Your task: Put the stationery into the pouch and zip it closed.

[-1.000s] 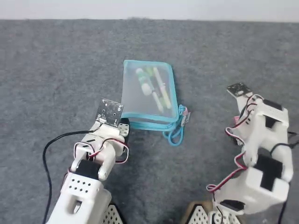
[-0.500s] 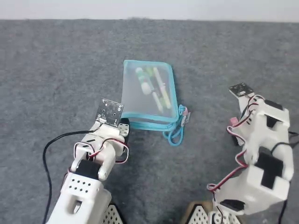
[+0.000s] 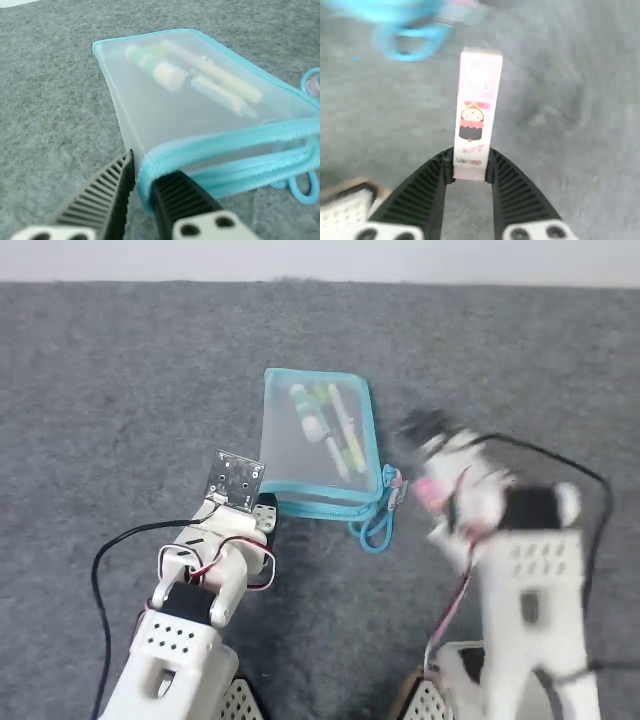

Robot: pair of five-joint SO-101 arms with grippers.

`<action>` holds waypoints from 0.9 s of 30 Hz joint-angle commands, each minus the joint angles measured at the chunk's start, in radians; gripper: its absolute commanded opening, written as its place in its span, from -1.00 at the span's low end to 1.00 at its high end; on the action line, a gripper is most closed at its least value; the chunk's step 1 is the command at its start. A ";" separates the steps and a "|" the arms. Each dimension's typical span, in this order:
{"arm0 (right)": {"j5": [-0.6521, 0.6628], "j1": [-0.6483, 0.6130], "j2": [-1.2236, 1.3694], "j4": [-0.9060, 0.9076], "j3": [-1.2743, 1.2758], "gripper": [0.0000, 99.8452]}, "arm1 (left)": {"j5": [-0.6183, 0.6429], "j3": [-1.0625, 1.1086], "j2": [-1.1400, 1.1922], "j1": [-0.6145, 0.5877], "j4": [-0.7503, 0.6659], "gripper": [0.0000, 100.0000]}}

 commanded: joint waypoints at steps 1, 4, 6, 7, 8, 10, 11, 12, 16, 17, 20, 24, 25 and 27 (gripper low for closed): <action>-0.038 -0.366 -0.179 0.113 -0.005 -0.99 | 0.006 -0.018 0.003 0.002 -0.029 -0.98; -0.126 -0.507 -0.147 0.114 -0.009 -0.99 | 0.006 -0.027 0.003 0.002 -0.028 -0.98; -0.164 -0.568 -0.087 0.101 -0.011 -0.99 | 0.006 -0.033 0.003 0.002 -0.028 -0.98; -0.180 -0.590 -0.050 0.085 -0.011 -0.99 | 0.006 -0.033 0.003 0.003 -0.028 -0.98; -0.196 -0.598 -0.012 0.065 -0.011 -0.99 | 0.006 -0.033 0.003 0.009 -0.028 -0.98; -0.219 -0.601 0.068 0.025 -0.020 -0.99 | 0.006 -0.033 0.003 0.026 -0.026 -0.98; -0.226 -0.599 0.105 0.013 -0.034 -0.99 | 0.006 -0.033 0.003 0.034 -0.026 -0.98; -0.232 -0.598 0.143 0.008 -0.052 -0.99 | 0.006 -0.033 0.003 0.038 -0.026 -0.98; -0.287 -0.598 0.285 0.002 -0.166 -0.99 | 0.006 -0.033 0.003 0.038 -0.026 -0.98; -0.305 -0.596 0.321 0.002 -0.203 -0.99 | 0.006 -0.033 0.003 0.038 -0.026 -0.98; -0.370 -0.588 0.429 0.004 -0.313 -0.99 | 0.006 -0.033 0.003 0.038 -0.026 -0.98; -0.408 -0.558 0.593 0.013 -0.459 -0.99 | 0.006 -0.033 0.003 0.038 -0.025 -0.98; -0.408 -0.553 0.636 0.015 -0.493 -0.99 | 0.006 -0.033 0.003 0.038 -0.025 -0.98; -0.408 -0.550 0.714 0.015 -0.554 -0.99 | 0.006 -0.033 0.003 0.038 -0.025 -0.98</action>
